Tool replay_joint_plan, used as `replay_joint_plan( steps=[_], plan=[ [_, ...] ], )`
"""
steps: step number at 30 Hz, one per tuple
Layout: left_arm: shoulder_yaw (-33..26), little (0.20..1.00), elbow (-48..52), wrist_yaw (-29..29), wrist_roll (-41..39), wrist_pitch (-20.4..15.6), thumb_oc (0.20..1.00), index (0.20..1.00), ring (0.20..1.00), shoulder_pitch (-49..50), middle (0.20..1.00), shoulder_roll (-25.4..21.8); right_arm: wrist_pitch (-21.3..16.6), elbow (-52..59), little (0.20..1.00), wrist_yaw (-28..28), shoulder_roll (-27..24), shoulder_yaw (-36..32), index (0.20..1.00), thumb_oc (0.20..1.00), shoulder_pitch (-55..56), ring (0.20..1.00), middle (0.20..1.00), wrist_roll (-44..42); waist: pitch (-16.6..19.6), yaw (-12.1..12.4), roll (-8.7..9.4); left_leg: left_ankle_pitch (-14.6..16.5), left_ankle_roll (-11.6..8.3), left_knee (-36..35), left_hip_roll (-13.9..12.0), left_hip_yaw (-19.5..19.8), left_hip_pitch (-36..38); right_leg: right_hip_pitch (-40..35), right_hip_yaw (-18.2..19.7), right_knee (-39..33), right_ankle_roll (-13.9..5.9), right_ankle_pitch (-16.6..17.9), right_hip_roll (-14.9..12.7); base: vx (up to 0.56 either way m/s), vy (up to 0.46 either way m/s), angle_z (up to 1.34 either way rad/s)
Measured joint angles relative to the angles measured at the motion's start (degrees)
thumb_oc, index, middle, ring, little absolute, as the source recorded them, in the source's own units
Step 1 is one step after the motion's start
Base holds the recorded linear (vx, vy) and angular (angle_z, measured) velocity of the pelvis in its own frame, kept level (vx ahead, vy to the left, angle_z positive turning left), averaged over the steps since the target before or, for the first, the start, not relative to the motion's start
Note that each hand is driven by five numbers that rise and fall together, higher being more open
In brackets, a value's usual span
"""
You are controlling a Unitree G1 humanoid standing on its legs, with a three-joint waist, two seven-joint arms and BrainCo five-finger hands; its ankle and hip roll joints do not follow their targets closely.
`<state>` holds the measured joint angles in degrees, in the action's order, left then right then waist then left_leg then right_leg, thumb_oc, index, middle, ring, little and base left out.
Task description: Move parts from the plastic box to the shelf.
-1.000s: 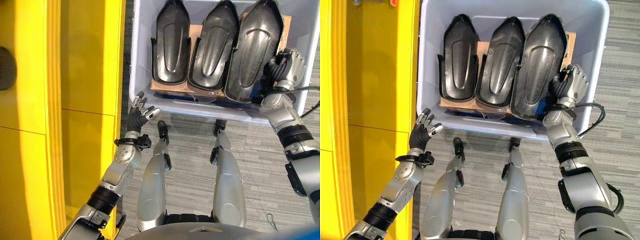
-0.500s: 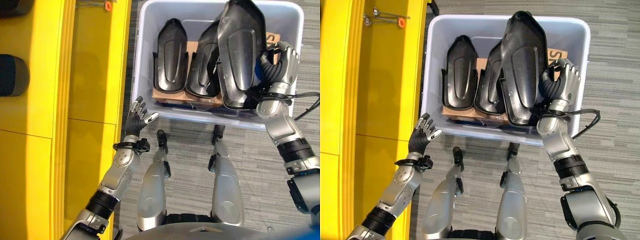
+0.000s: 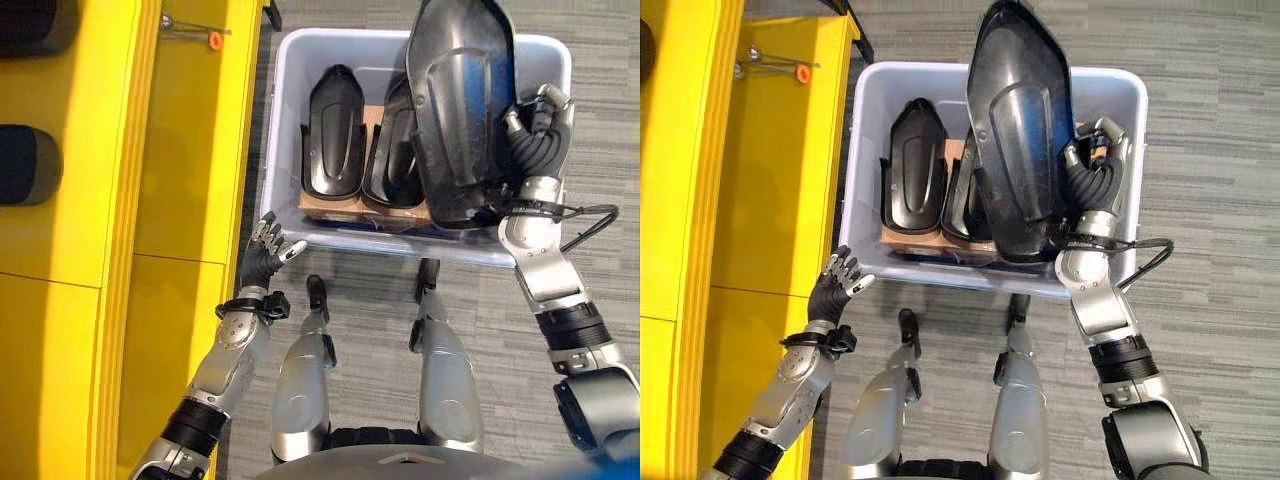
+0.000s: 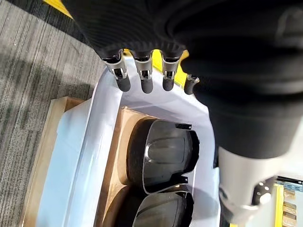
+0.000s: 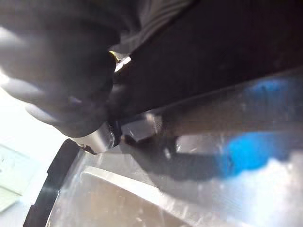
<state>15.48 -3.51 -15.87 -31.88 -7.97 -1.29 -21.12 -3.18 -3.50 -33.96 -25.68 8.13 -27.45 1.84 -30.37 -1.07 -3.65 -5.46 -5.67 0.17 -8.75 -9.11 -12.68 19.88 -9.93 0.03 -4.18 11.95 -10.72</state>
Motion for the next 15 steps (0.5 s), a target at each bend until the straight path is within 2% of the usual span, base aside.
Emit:
replay_joint_plan(
  steps=[6, 11, 15],
  plan=[
    [-1.3, 1.000, 0.0, 1.0, 0.0, 1.0, 1.000, 1.000, 1.000, 1.1, 1.000, 0.1, -1.1, 2.5, 0.200, 4.5, 0.8, 2.2, 0.200, 0.200, 2.9, 0.200, 0.200, -5.0, 0.0, 0.0, 0.03, 0.3, -0.24, 0.0, -0.8, -0.1, 3.4, -3.2, -0.1, 0.2, 0.43, -0.5, 0.7, 0.02, -0.056, -0.02],
    [-4.7, 1.000, 0.3, 1.2, 0.0, 1.3, 1.000, 1.000, 1.000, 3.3, 1.000, 0.5, -1.7, 5.0, 0.200, 6.9, 0.8, 3.5, 0.200, 0.200, 5.1, 0.200, 0.200, -5.1, 0.6, -0.3, 0.35, 1.4, -0.93, 0.6, -2.2, 0.1, 6.9, -5.2, -0.5, 4.4, 0.57, -3.7, 1.2, 0.01, -0.100, 0.00],
    [-6.0, 1.000, 1.2, 1.0, 0.0, 1.4, 1.000, 1.000, 1.000, 7.0, 1.000, 0.5, -1.9, 5.0, 0.200, 8.2, 0.9, 5.4, 0.200, 0.200, 7.3, 0.200, 0.200, -5.1, 4.4, 0.3, 0.47, 2.5, -1.28, 1.4, -4.1, 0.5, 8.9, -5.8, -1.6, 8.7, 1.33, -7.2, 2.1, -0.01, -0.156, 0.03]
  ],
)
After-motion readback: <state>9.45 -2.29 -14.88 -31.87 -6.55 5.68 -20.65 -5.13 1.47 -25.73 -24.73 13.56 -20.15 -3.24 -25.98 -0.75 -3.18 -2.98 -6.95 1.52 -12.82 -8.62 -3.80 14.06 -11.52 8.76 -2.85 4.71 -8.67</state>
